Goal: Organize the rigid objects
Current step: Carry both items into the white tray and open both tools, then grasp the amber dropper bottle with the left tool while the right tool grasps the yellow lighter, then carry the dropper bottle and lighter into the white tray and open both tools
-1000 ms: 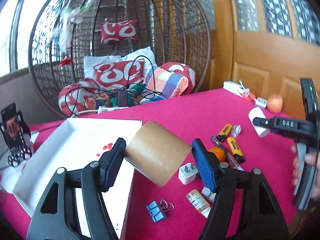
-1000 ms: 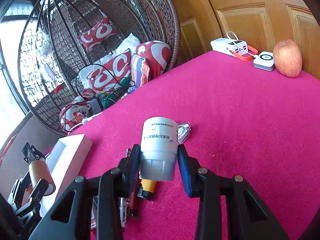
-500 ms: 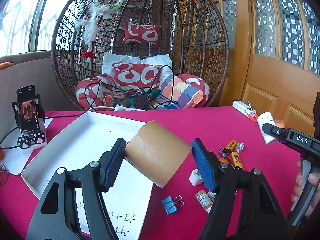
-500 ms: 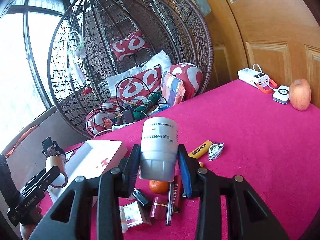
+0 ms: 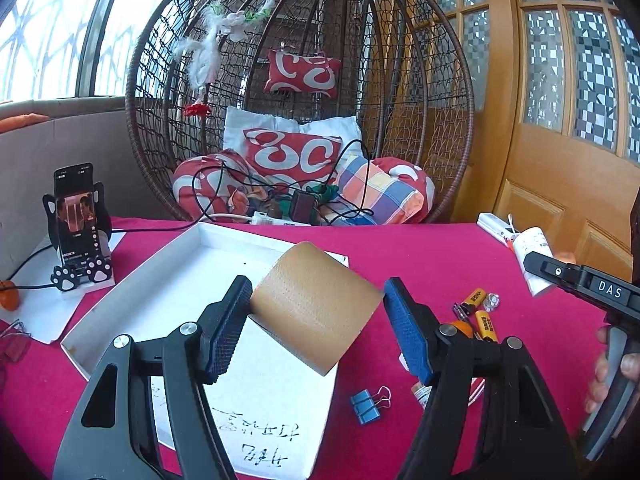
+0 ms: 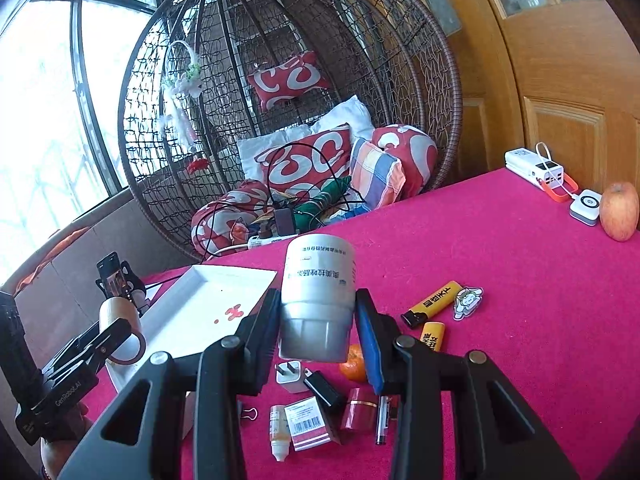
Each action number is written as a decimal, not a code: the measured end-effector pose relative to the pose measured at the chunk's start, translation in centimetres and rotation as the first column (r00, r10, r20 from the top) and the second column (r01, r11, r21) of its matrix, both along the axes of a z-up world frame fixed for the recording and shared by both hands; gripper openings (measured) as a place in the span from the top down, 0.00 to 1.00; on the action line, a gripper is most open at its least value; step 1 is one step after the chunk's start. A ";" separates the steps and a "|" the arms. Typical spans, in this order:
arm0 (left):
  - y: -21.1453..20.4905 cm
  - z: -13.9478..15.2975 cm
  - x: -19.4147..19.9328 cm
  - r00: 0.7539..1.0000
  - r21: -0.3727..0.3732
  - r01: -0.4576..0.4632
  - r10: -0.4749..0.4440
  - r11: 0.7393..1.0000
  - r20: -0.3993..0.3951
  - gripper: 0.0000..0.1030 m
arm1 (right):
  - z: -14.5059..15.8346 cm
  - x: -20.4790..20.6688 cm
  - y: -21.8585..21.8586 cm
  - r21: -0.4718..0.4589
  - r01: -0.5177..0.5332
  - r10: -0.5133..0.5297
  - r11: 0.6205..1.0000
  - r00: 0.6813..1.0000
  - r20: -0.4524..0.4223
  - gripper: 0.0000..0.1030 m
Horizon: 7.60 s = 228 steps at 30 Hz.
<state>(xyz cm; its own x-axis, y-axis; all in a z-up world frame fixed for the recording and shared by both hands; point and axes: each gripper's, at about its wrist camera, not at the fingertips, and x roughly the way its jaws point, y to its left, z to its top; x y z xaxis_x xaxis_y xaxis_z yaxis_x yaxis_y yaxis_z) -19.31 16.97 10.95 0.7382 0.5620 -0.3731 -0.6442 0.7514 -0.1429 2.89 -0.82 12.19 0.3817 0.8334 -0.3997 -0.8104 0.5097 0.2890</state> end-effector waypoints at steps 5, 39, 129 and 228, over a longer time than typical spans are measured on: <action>0.6 -0.3 -0.9 1.000 -0.013 -0.026 0.026 1.000 0.008 0.33 | 0.3 -1.3 1.4 -0.012 -0.050 0.050 0.999 0.999 0.007 0.64; 10.3 -4.3 -4.8 0.977 -0.218 -0.211 0.207 0.953 -0.040 0.33 | -3.3 -9.7 17.8 -0.252 -0.369 0.370 0.895 0.928 -0.044 0.64; -6.6 -10.3 12.6 0.840 -0.237 0.237 -0.322 0.942 -0.437 0.71 | -9.5 8.0 1.9 -0.370 0.044 -0.087 0.928 0.991 -0.100 0.78; 11.5 -4.6 0.8 0.940 -0.079 -0.218 0.188 0.973 -0.284 0.81 | -4.3 -6.6 19.5 -0.175 -0.406 0.374 0.897 0.908 -0.187 0.78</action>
